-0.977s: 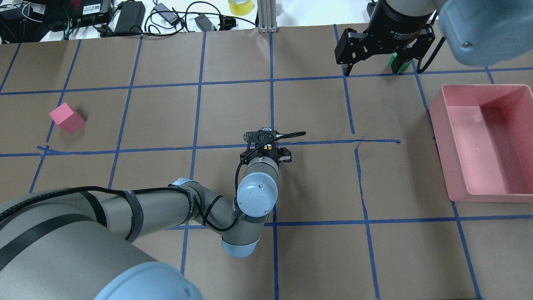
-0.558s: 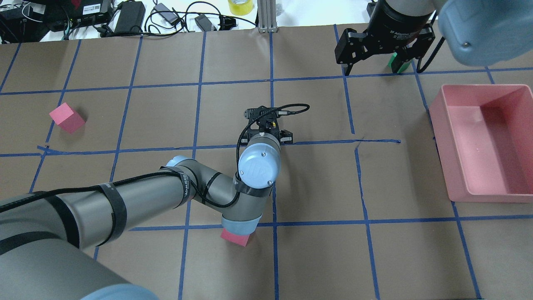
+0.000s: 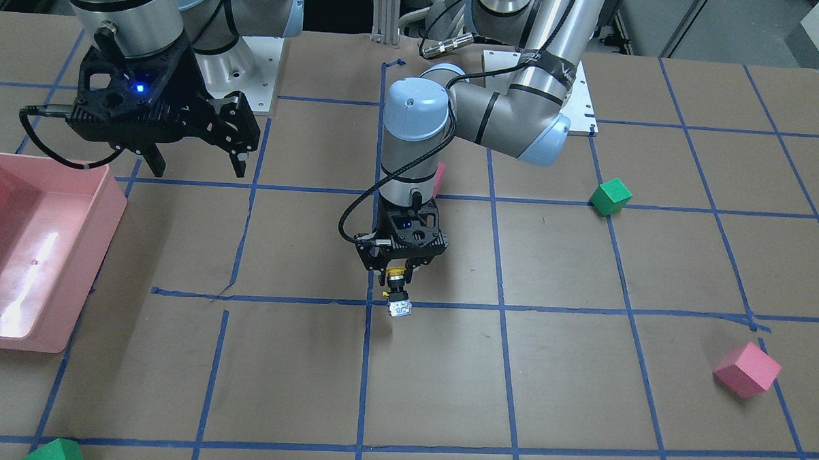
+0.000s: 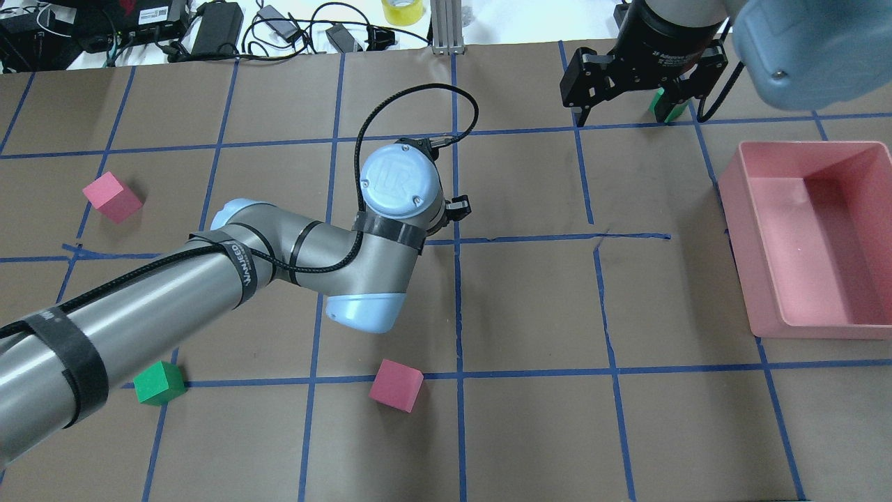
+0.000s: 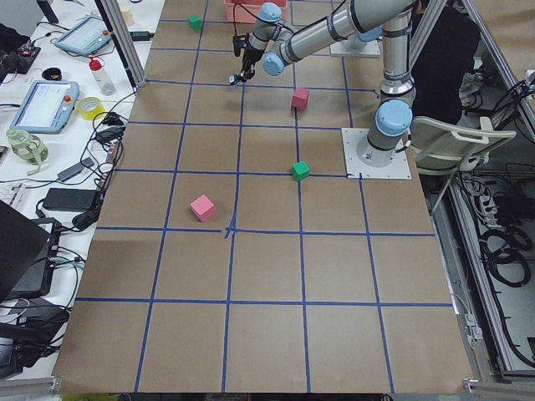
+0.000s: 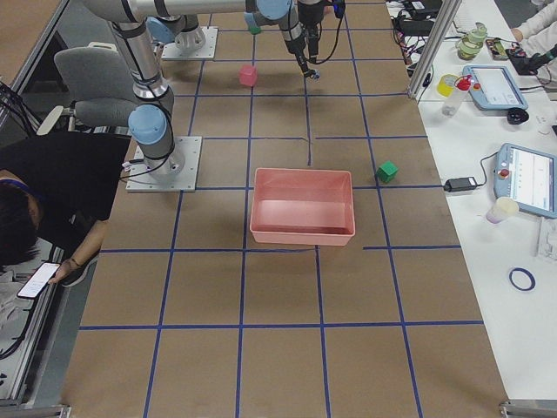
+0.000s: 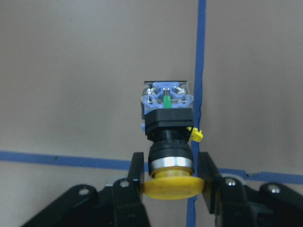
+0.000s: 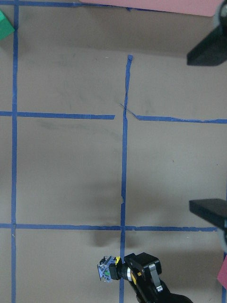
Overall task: Align button upright
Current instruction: 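Lift and rotate the switch with the left gripper, cap downward, then set the switch upright on the table and open the left gripper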
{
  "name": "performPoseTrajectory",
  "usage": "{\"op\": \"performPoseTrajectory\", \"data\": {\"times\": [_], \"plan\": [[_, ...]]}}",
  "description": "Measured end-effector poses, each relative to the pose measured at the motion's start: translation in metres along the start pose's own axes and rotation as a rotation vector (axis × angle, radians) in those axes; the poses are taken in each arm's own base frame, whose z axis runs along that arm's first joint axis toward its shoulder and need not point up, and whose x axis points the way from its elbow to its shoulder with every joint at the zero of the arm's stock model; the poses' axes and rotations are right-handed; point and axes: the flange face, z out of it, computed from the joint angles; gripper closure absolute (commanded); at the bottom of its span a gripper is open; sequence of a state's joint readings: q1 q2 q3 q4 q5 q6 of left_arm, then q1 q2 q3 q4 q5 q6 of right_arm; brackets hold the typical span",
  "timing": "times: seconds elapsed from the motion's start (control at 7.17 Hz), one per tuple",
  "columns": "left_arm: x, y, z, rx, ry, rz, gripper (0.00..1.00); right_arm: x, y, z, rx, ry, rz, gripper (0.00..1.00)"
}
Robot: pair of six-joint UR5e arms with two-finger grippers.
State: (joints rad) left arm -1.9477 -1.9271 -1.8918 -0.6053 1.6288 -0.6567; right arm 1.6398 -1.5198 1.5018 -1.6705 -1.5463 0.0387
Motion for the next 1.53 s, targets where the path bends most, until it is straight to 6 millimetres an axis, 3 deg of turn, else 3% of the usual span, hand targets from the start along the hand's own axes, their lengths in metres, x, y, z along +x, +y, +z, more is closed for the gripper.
{"op": "performPoseTrajectory", "data": {"times": [0.28,0.84,1.12,1.53], "plan": [[0.004,-0.023,-0.004,-0.131,0.066,-0.289,1.00,0.000,0.000,0.001,-0.001,0.000,0.000,0.00],[-0.013,-0.051,0.032,-0.483,0.152,-0.760,1.00,0.000,-0.001,0.002,-0.004,0.000,0.001,0.00],[-0.037,-0.077,0.043,-0.671,0.208,-0.903,1.00,0.000,0.000,0.004,-0.008,0.000,0.002,0.00],[-0.051,-0.089,0.071,-0.817,0.222,-1.005,0.84,0.000,0.001,0.006,-0.011,0.000,0.002,0.00]]}}
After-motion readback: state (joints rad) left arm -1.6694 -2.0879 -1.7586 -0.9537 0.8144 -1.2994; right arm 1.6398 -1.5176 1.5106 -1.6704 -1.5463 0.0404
